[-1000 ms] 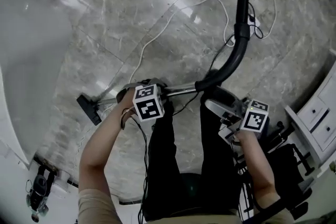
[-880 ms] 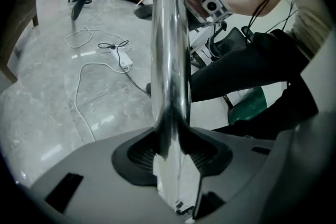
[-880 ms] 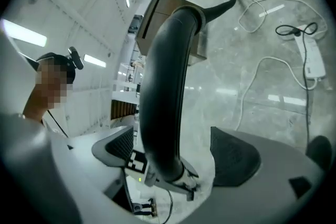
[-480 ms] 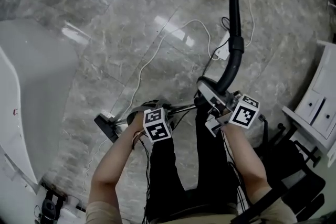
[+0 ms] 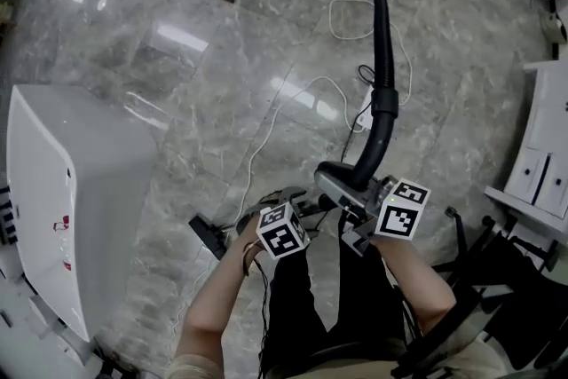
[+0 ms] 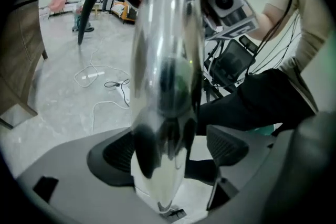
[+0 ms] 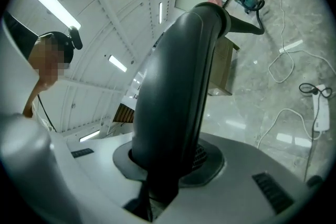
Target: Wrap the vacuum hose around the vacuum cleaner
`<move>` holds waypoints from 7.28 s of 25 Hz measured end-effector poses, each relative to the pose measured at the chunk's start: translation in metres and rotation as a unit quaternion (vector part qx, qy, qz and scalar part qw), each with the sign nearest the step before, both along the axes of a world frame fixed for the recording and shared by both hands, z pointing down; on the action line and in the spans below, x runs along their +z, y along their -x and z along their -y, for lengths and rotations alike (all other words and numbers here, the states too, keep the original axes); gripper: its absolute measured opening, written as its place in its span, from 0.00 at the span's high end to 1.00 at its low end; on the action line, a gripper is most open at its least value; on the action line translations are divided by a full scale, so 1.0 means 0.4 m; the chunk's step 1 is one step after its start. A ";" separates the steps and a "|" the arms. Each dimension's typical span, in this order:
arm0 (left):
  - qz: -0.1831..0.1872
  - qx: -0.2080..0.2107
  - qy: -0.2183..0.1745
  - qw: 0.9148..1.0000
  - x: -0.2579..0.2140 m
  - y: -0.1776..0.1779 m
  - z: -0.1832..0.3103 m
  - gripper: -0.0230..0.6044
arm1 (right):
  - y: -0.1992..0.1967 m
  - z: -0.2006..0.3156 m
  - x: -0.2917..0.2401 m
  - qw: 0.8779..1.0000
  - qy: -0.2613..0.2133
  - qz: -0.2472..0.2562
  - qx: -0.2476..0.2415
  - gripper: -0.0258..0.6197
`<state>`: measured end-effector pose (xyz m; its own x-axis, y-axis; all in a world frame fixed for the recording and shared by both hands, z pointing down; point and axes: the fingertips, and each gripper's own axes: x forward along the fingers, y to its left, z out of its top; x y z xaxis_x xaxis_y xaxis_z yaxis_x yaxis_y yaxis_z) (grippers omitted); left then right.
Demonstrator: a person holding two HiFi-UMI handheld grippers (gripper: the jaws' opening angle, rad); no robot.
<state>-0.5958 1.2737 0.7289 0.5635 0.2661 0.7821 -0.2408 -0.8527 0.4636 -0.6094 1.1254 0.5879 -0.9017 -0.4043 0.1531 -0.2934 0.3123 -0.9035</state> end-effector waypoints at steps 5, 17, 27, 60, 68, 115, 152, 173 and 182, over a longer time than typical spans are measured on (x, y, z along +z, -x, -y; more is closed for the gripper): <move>0.003 -0.046 -0.088 0.995 -0.127 -0.068 0.126 0.40 | -0.048 0.067 -0.186 0.998 -0.049 -0.033 0.021 0.82; -0.010 -0.093 -0.259 0.961 -0.528 -0.195 0.270 0.79 | -0.138 0.074 -0.647 0.981 -0.151 -0.118 0.020 0.82; 0.083 -0.024 -0.278 0.957 -0.737 -0.030 0.216 0.42 | -0.269 0.131 -0.736 0.985 -0.098 -0.105 0.092 0.83; -0.227 -0.198 -0.231 0.925 -1.100 -0.561 0.598 0.45 | -0.383 0.363 -0.986 0.935 -0.283 -0.206 -0.051 0.83; -0.314 -0.109 -0.193 0.923 -1.118 -0.572 0.720 0.65 | -0.299 0.499 -0.996 0.938 -0.258 -0.228 -0.045 0.83; -0.305 -0.341 -0.299 0.837 -1.383 -0.945 1.223 0.88 | -1.194 -0.137 -0.540 0.968 -0.050 -0.189 0.157 0.38; -0.332 -0.527 -0.266 0.736 -1.304 -1.279 1.827 0.88 | -1.657 0.410 -0.466 0.982 0.057 -0.135 0.122 0.38; -0.316 -0.676 -0.243 0.620 -1.384 -1.423 2.114 0.88 | -2.013 1.066 -0.361 0.940 0.235 0.237 0.070 0.38; -0.371 -0.712 -0.233 0.548 -1.460 -1.399 2.213 0.88 | -2.146 1.372 -0.335 0.937 0.209 0.237 0.150 0.38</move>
<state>-0.0362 0.3884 0.1449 0.1488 -0.9888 -0.0078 -0.7093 -0.1122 0.6959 0.2492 0.5766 0.4540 -0.7636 -0.6448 -0.0340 0.1539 -0.1307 -0.9794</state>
